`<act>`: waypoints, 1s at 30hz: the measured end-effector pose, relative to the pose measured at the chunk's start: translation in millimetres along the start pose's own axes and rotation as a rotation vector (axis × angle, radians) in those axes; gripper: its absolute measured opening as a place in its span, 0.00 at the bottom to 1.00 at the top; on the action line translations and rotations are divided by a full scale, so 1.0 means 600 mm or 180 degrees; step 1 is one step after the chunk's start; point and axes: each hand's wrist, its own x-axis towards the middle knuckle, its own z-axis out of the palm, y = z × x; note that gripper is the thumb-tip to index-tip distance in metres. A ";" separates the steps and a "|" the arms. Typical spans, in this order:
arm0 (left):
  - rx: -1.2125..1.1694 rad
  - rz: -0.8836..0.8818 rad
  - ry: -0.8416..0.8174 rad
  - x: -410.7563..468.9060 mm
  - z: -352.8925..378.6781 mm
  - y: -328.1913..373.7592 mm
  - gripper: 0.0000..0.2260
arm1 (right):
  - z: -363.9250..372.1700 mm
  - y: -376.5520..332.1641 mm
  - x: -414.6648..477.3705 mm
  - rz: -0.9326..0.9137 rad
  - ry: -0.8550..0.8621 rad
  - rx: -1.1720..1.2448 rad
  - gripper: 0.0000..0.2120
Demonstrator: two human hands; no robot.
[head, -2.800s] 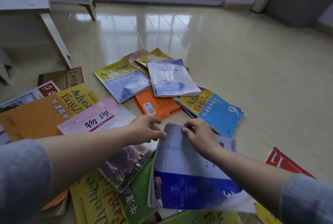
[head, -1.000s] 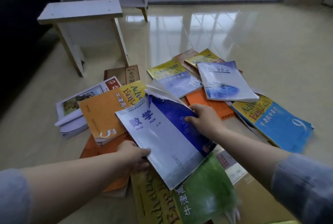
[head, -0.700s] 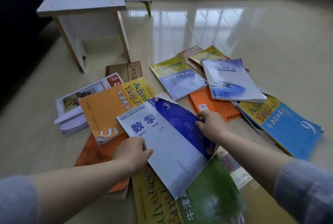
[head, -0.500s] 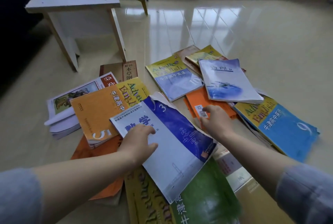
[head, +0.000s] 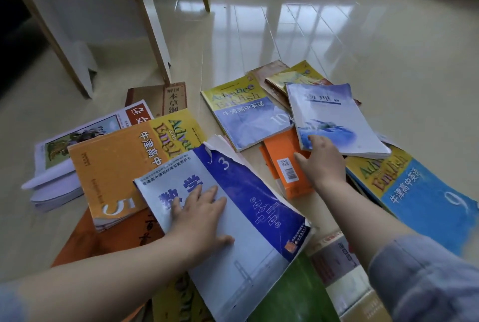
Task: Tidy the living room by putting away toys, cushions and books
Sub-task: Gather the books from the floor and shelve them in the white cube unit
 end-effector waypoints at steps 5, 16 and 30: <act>0.0036 0.0000 0.0062 0.001 0.006 0.002 0.36 | 0.021 0.012 0.019 0.0088 0.0194 -0.0322 0.17; 0.0079 -0.0048 -0.0064 -0.001 -0.003 0.007 0.36 | -0.033 0.065 0.000 -0.0416 0.0324 0.0131 0.11; -0.4480 -0.0933 -0.0085 0.048 -0.083 0.104 0.23 | -0.126 0.063 -0.258 -0.1515 -0.0214 0.0647 0.18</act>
